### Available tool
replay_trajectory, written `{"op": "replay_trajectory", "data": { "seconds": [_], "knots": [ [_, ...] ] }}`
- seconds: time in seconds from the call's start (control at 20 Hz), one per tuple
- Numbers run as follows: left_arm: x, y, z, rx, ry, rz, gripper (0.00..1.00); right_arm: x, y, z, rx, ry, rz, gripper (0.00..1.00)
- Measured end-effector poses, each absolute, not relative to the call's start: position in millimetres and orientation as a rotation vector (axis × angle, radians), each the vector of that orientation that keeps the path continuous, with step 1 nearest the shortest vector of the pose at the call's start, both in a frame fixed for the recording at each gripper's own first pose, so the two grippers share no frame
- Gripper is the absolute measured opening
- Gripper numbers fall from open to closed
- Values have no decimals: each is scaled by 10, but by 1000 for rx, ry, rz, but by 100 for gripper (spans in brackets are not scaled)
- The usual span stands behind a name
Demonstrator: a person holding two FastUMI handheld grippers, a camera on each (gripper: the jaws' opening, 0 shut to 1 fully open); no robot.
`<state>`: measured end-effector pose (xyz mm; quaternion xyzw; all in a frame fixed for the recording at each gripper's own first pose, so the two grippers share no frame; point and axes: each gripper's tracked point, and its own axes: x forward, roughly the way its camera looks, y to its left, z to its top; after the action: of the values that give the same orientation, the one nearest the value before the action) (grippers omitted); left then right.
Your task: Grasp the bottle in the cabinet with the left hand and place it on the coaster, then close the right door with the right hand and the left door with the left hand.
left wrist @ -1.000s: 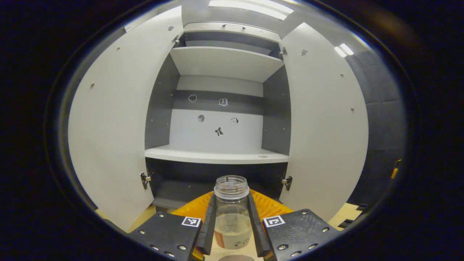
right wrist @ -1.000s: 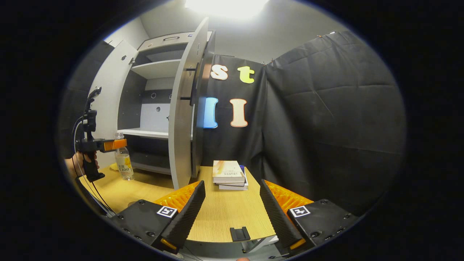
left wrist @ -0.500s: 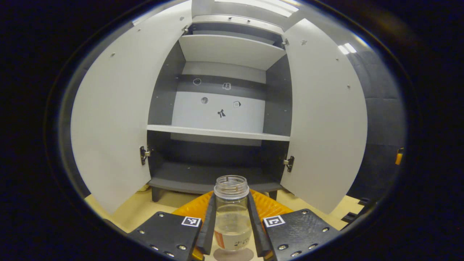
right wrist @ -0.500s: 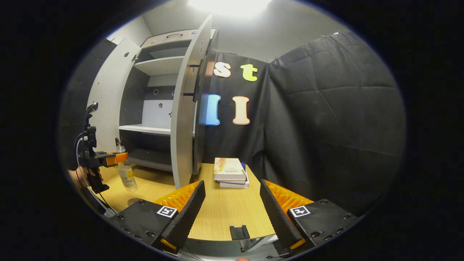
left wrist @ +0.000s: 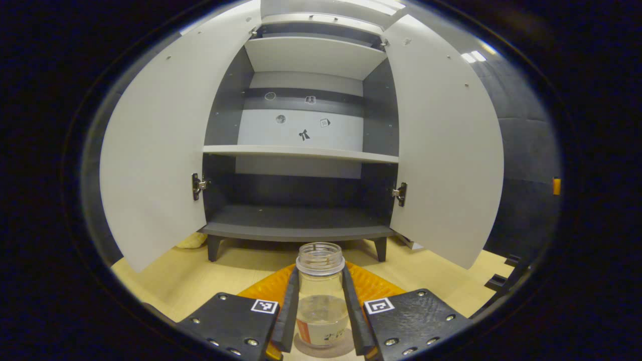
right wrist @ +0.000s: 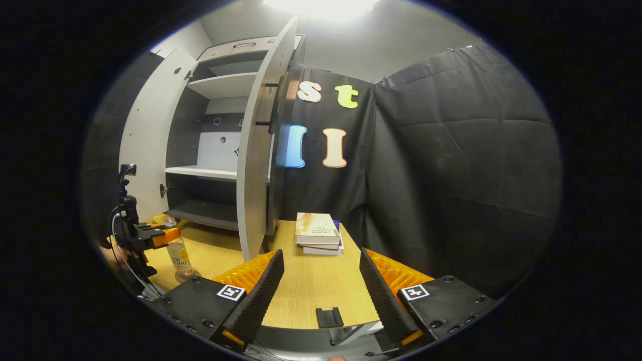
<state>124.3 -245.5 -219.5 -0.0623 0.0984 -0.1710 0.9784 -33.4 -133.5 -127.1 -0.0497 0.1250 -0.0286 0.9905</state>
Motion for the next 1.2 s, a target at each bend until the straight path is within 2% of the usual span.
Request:
{"op": "replay_trajectory", "data": {
  "seconds": [0.15,0.2,0.3,0.35,0.4,0.5,0.55,0.6,0.65,0.75,0.85,0.9,0.95,1.05,1.15,1.2],
  "knots": [
    [1212,-2457,-2251,-120,175,-329,47,-355,-1348,-1296,-103,258,-57,94],
    [1231,-2466,-2251,-116,171,-322,48,-351,-1355,-1292,-104,261,-58,96],
    [1205,-2484,-2256,-112,171,-314,48,-357,-1354,-1284,-102,262,-57,94],
    [1193,-2489,-2258,-109,176,-308,48,-356,-1353,-1272,-101,259,-56,97],
    [1190,-2490,-2254,-111,181,-307,48,-346,-1349,-1254,-102,256,-54,94],
    [1154,-2470,-2251,-111,192,-300,49,-322,-1333,-1229,-102,248,-50,97],
    [1153,-2464,-2255,-113,198,-297,49,-315,-1328,-1213,-99,241,-49,94],
    [1140,-2454,-2246,-112,206,-292,48,-308,-1322,-1203,-94,237,-49,97],
    [1127,-2446,-2256,-110,210,-288,51,-301,-1312,-1207,-89,235,-47,94],
    [1097,-2397,-2238,-94,217,-269,73,-275,-1290,-1184,-80,231,-41,94],
    [1102,-2342,-2178,-81,216,-250,80,-235,-1263,-1134,-71,222,-35,94],
    [1094,-2324,-2119,-84,214,-243,89,-217,-1252,-1101,-69,217,-30,94],
    [1060,-2307,-2039,-88,211,-240,88,-200,-1242,-1066,-66,209,-26,97],
    [1016,-2233,-1855,-82,197,-223,87,-141,-1231,-976,-60,188,-18,94],
    [932,-2173,-1631,-84,178,-209,88,-77,-1209,-868,-44,165,-4,97],
    [892,-2128,-1503,-81,168,-200,88,-33,-1201,-803,-35,153,2,94]
  ]
}}
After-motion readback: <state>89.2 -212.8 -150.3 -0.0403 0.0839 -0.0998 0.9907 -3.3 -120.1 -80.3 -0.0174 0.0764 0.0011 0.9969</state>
